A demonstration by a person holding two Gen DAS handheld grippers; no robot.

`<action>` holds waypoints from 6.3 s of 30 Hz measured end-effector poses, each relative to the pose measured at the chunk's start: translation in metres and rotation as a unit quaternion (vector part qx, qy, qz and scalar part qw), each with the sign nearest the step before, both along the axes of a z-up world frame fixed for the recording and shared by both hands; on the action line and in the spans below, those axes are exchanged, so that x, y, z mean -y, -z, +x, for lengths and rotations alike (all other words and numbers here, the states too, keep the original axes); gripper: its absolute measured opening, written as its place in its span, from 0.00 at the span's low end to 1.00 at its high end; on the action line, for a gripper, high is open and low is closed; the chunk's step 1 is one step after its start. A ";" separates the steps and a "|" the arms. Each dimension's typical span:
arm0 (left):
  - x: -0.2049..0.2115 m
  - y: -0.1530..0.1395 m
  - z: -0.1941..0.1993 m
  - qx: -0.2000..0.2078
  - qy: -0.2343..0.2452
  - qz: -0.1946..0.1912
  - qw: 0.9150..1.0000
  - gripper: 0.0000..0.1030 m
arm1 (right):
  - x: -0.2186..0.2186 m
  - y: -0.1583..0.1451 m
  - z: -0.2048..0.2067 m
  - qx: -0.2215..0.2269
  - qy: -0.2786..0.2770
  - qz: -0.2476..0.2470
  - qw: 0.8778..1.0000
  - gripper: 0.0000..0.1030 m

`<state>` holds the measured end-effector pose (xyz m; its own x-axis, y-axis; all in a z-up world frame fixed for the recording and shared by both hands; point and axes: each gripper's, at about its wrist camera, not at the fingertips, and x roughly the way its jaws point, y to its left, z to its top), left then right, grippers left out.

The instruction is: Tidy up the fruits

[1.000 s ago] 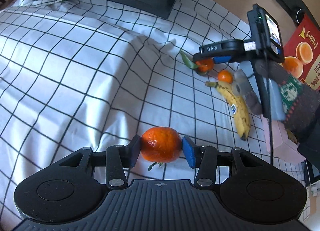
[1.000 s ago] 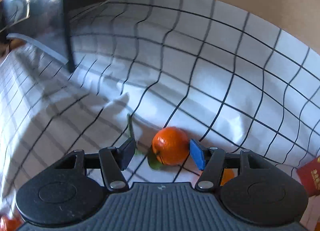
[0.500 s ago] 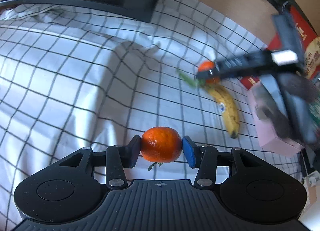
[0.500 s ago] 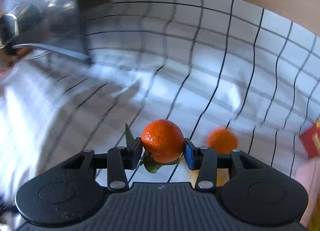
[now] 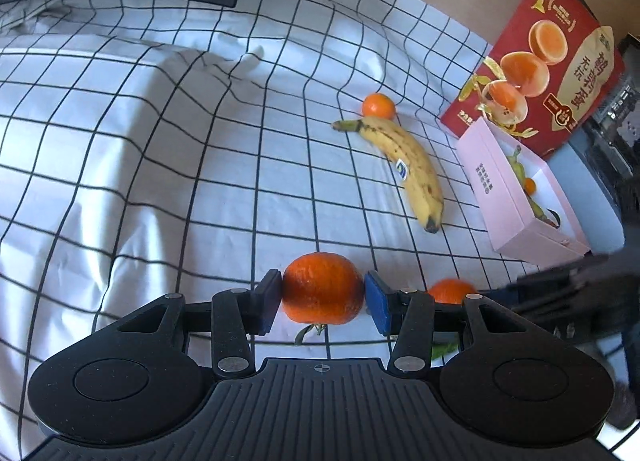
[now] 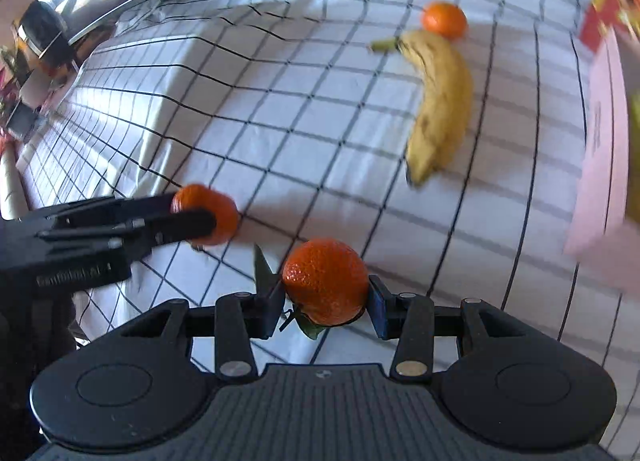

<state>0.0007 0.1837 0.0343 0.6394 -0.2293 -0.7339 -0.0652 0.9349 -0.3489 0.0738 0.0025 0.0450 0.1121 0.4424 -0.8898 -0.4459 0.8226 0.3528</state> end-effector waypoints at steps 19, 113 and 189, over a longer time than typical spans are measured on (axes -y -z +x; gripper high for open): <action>0.008 0.003 0.003 0.015 0.013 0.008 1.000 0.50 | 0.048 -0.001 -0.080 0.145 0.073 -0.021 0.987 0.59; 0.247 -0.128 0.168 0.075 0.227 -0.024 0.971 0.51 | 0.230 -0.109 -0.088 0.309 0.245 -0.048 0.918 0.45; 0.023 -0.043 0.113 0.031 -0.060 -0.023 0.997 0.48 | 0.091 -0.093 0.025 0.248 0.092 -0.021 0.964 0.49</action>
<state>0.1136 0.1604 0.0773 0.7076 -0.1810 -0.6830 -0.1523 0.9048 -0.3976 0.0990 -0.0888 0.1378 0.6017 0.3388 -0.7233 -0.3959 0.9130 0.0983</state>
